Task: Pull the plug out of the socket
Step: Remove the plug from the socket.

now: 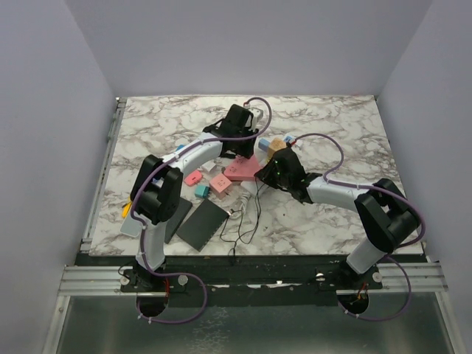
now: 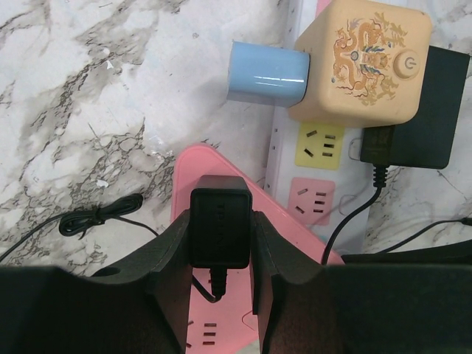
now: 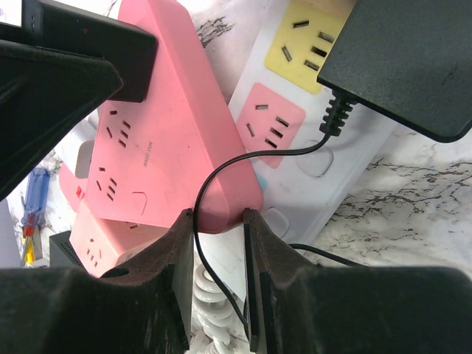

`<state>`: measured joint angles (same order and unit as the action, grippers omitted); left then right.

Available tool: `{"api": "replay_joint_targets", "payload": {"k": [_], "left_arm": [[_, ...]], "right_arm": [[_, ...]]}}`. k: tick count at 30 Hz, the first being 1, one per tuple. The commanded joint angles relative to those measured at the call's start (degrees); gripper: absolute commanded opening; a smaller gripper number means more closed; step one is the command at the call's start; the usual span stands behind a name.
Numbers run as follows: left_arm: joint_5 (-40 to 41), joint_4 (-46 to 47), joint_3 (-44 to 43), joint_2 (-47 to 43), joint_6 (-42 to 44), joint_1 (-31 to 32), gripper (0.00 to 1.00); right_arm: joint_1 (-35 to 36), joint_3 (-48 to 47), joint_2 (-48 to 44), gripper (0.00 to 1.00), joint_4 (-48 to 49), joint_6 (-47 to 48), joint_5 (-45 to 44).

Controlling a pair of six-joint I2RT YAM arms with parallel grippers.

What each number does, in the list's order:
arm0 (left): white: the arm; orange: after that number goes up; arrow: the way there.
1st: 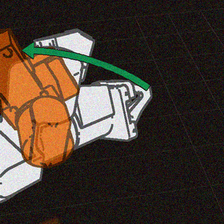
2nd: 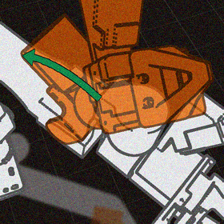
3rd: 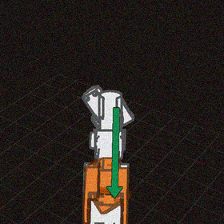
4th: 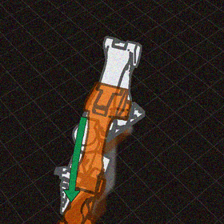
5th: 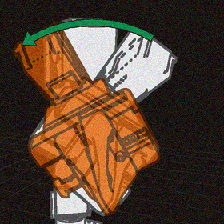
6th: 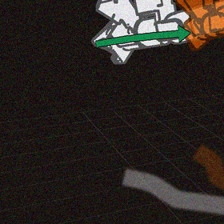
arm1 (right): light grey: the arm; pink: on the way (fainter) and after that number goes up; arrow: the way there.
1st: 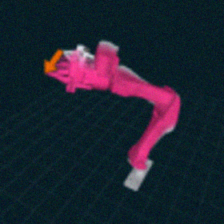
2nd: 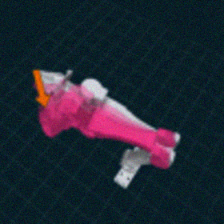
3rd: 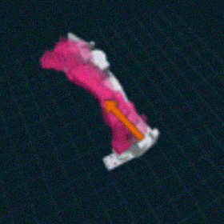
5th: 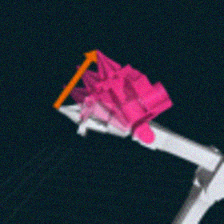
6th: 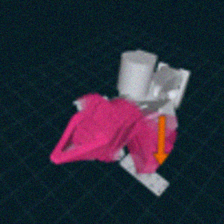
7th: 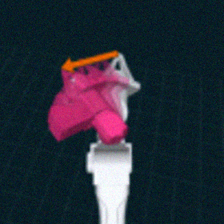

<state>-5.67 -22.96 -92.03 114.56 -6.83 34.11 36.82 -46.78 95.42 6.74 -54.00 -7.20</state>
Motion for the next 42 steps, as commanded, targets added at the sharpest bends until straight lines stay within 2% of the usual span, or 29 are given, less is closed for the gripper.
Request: {"api": "replay_joint_targets", "payload": {"k": [1, 10, 19, 30, 42], "left_arm": [[-12.3, -0.6, -1.7, 1.8, -6.3, 0.3, 0.00], [-11.1, -0.6, -1.4, 1.5, -5.6, 0.2, 0.00], [2.6, -0.6, 0.5, -1.5, 0.6, 4.8, 0.00], [12.2, -0.6, 1.6, -2.9, 5.5, 8.2, 0.00], [14.1, -0.6, 1.8, -3.1, 8.2, 10.2, 0.00]], "right_arm": [[2.3, 6.6, 11.2, 0.29, -25.3, 5.4, 3.5], [2.3, 6.4, 11.5, 0.29, -25.4, 5.5, 3.5], [2.3, 6.1, 11.8, 0.29, -25.5, 5.7, 3.6], [2.3, 5.8, 12.2, 0.29, -25.6, 5.8, 3.6], [2.2, 5.7, 12.4, 0.29, -25.5, 5.9, 3.7]]}}
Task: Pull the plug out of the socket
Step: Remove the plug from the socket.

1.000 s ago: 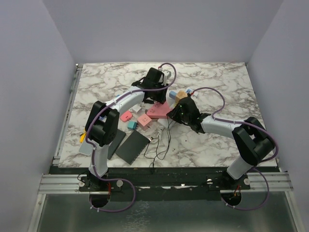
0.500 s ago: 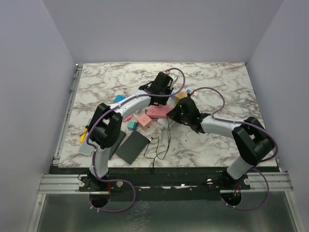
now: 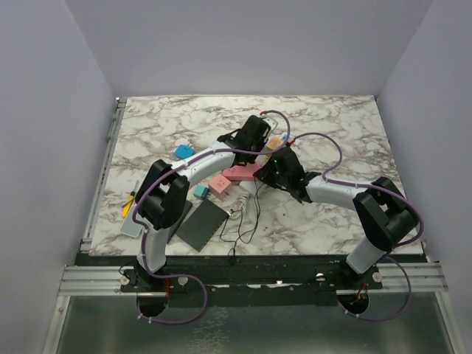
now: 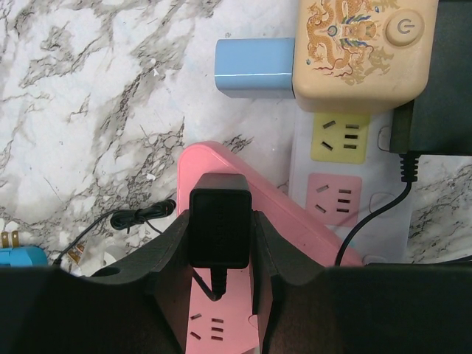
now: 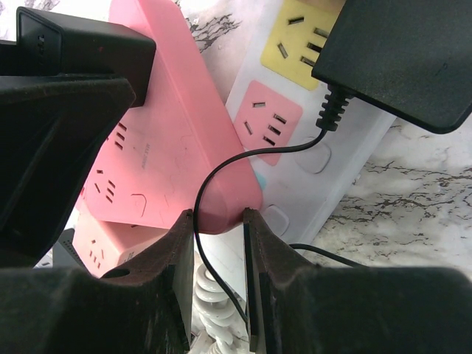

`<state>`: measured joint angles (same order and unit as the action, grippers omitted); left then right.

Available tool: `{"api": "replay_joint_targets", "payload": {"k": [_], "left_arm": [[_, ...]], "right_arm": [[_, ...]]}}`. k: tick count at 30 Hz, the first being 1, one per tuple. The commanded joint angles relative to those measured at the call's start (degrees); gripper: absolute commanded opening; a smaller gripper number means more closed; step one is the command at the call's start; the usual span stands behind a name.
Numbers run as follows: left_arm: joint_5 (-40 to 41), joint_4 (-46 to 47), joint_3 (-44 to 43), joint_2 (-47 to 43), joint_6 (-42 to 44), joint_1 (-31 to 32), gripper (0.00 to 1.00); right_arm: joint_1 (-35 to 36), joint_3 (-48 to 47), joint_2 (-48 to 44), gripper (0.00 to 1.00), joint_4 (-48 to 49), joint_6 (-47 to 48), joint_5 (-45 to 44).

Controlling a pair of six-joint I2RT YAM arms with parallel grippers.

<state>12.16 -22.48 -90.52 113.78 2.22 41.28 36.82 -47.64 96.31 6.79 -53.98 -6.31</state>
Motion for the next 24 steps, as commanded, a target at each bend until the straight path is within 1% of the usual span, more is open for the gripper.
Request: {"api": "replay_joint_targets", "payload": {"k": [1, 11, 24], "left_arm": [[-5.0, -1.1, 0.1, -2.3, -1.4, 2.8, 0.00], [-20.7, -1.1, -2.0, -0.6, -10.8, -4.7, 0.00], [-27.6, -1.1, -2.8, 1.7, -15.7, -8.8, 0.00]], "right_arm": [[2.3, 6.5, 11.5, 0.29, -25.6, 5.9, 2.9], [2.3, 6.7, 11.4, 0.29, -25.4, 5.8, 2.9], [2.3, 6.7, 11.8, 0.29, -25.4, 5.9, 3.2]]}}
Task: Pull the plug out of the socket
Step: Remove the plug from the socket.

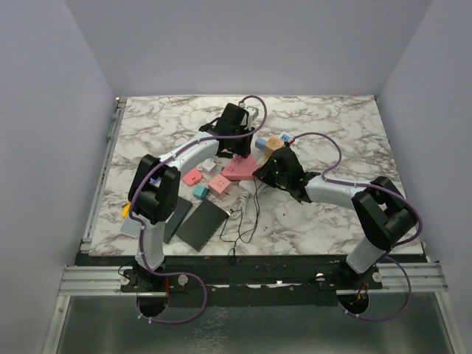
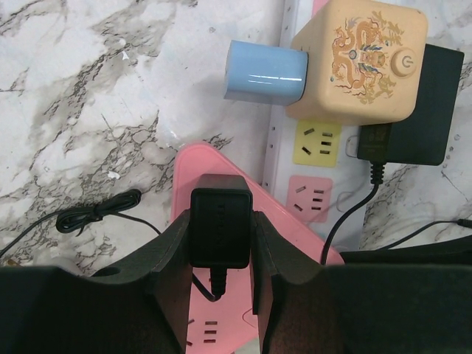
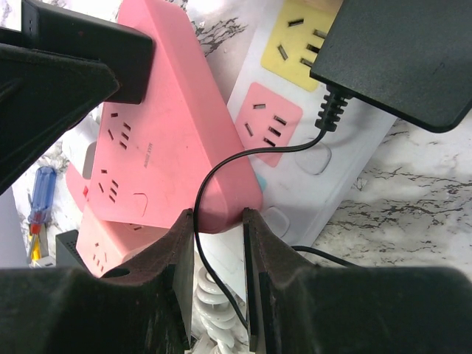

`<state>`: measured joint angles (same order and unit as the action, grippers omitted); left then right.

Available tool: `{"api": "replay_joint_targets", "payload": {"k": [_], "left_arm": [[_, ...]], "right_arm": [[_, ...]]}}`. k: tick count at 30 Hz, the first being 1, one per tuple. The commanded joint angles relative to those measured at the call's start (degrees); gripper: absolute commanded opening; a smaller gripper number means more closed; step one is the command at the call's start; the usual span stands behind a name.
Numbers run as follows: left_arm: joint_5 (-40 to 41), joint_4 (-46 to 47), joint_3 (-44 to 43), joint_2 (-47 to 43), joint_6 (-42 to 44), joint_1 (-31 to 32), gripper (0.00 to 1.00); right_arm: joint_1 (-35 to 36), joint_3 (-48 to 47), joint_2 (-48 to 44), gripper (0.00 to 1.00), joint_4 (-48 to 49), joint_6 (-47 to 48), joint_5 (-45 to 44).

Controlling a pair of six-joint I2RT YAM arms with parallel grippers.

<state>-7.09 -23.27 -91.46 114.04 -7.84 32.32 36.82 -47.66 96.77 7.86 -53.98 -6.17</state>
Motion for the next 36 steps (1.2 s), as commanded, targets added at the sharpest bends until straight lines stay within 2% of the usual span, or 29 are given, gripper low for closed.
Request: {"api": "replay_joint_targets", "payload": {"k": [1, 10, 22, 25, 31, 36], "left_arm": [[-8.9, -0.3, -1.9, 1.6, -6.1, -0.1, 0.00], [-8.9, -0.2, -1.9, 1.4, -5.7, -0.6, 0.00], [9.4, -0.3, 0.8, -2.7, 6.6, 9.0, 0.00], [11.6, -0.5, 1.1, -2.9, 7.6, 10.3, 0.00], [12.2, -1.1, 0.6, -2.8, 7.6, 10.4, 0.00], [5.8, -1.8, -0.9, -1.9, 5.0, 8.5, 0.00]], "right_arm": [[2.3, 6.6, 11.4, 0.29, -26.5, 5.9, 3.0], [2.2, 6.4, 11.6, 0.29, -26.6, 6.0, 3.2], [2.2, 6.0, 12.2, 0.29, -26.7, 6.1, 3.3], [2.3, 6.1, 12.2, 0.29, -26.7, 6.2, 3.3], [2.3, 6.2, 12.1, 0.29, -26.7, 6.1, 3.3], [2.3, 6.2, 12.0, 0.29, -26.7, 6.1, 3.3]]}}
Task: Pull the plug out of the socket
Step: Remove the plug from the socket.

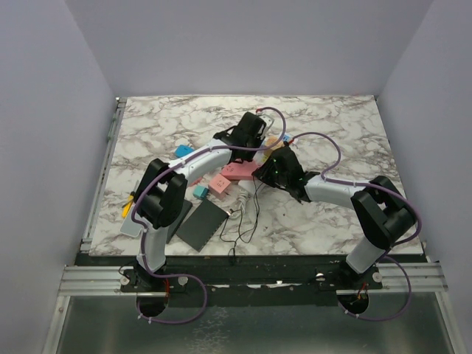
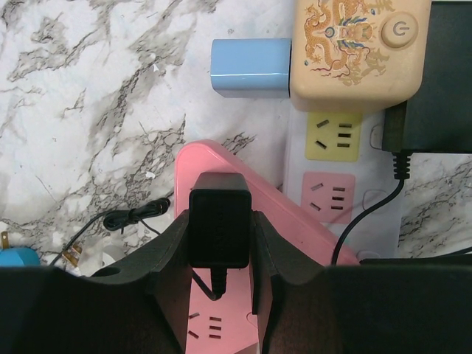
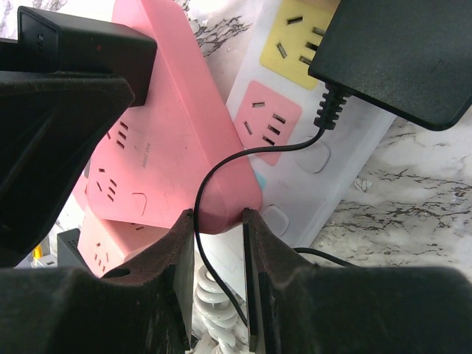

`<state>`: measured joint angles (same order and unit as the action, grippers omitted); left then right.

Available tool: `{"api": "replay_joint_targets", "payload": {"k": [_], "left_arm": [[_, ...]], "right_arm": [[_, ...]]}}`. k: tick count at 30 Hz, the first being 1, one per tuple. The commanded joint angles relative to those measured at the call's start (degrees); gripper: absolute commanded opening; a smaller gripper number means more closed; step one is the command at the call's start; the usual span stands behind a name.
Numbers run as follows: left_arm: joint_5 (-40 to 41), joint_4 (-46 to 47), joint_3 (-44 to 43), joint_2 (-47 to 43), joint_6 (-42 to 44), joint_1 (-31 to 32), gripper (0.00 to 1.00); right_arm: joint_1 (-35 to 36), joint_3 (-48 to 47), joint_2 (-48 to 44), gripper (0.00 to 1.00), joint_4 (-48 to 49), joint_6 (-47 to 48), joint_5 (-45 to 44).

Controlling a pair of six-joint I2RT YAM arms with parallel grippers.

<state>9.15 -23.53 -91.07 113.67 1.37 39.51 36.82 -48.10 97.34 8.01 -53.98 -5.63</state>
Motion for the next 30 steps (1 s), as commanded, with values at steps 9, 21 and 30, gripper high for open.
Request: {"api": "replay_joint_targets", "payload": {"k": [9, 21, 30], "left_arm": [[-22.8, -1.8, -2.9, 0.0, -10.2, -4.2, 0.00], [-27.2, -1.7, -3.4, 1.3, -12.7, -6.4, 0.00], [-9.9, -1.5, -0.9, -1.6, -6.1, -1.7, 0.00]], "right_arm": [[2.3, 6.7, 11.4, 0.28, -26.8, 6.1, 2.8], [2.3, 6.7, 11.5, 0.29, -26.8, 6.1, 2.8], [2.2, 6.4, 11.8, 0.29, -26.8, 6.3, 2.9]]}}
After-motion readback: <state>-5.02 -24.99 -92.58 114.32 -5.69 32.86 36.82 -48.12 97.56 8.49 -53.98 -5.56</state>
